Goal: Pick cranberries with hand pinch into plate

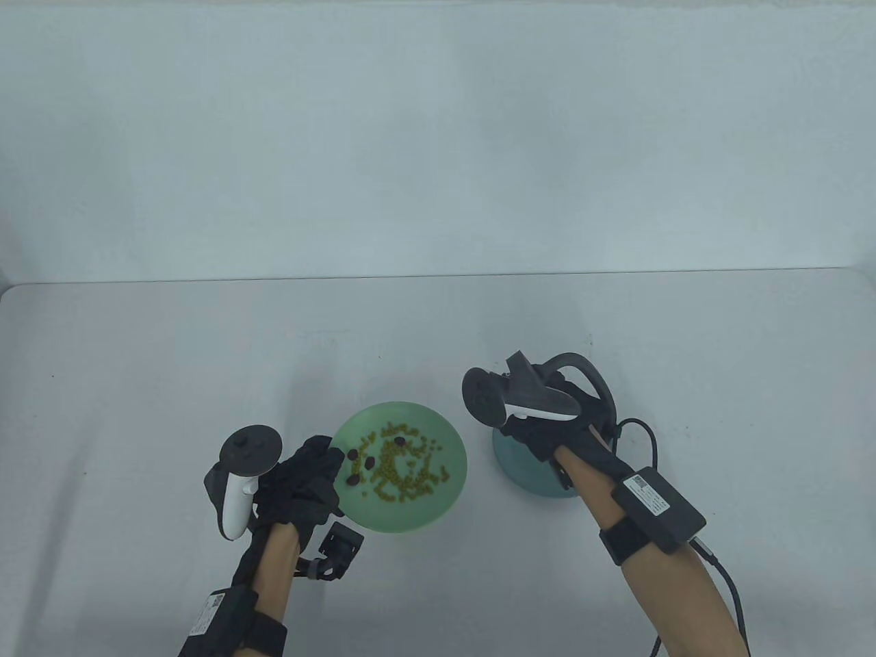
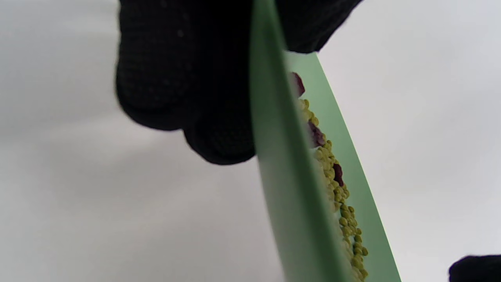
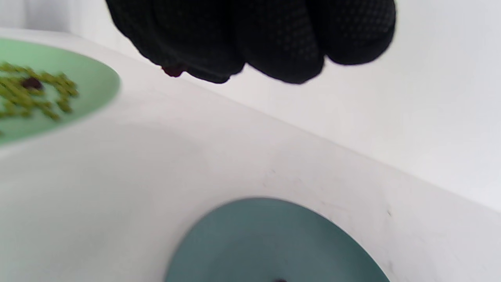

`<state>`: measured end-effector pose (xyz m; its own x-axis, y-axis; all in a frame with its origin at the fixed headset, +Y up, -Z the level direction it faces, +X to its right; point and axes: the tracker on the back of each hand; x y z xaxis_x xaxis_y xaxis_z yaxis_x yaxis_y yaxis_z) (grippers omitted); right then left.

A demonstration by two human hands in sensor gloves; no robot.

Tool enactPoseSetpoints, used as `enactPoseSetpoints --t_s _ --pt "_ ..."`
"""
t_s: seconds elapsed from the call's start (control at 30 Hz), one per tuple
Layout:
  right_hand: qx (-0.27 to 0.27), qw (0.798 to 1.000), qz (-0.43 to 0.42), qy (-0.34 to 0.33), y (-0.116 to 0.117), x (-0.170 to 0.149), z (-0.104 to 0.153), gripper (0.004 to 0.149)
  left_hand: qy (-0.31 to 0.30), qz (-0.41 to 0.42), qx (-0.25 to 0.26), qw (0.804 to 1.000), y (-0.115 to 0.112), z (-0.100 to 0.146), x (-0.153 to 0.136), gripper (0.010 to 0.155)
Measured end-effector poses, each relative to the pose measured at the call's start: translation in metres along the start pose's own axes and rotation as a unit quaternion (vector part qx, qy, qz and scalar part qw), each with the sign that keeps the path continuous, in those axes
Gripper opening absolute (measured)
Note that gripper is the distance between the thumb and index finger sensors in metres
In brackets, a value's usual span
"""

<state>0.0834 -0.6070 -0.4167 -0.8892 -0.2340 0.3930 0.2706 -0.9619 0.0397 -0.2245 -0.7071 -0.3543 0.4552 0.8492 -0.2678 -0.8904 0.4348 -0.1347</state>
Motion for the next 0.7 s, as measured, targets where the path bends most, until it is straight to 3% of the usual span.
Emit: enactPoseSetpoints --t_s 0.37,0.7 --pt "0.08 0.995 -0.022 0.054 0.07 -0.022 -0.015 0.046 0.0 0.002 0.0 1.0 0.001 0.0 -0.001 0.047" --pt "0.122 0.989 -0.032 0.078 0.102 -0.025 -0.027 0.045 0.0 0.002 0.0 1.0 0.002 0.0 -0.001 0.047"
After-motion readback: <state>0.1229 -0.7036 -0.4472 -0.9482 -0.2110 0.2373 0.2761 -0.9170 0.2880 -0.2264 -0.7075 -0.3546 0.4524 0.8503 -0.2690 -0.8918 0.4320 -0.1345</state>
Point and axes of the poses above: the tracker on the back of each hand, its own x axis roughly to the thumb side, its own z axis roughly from the fingertips to the wrist, y = z × x
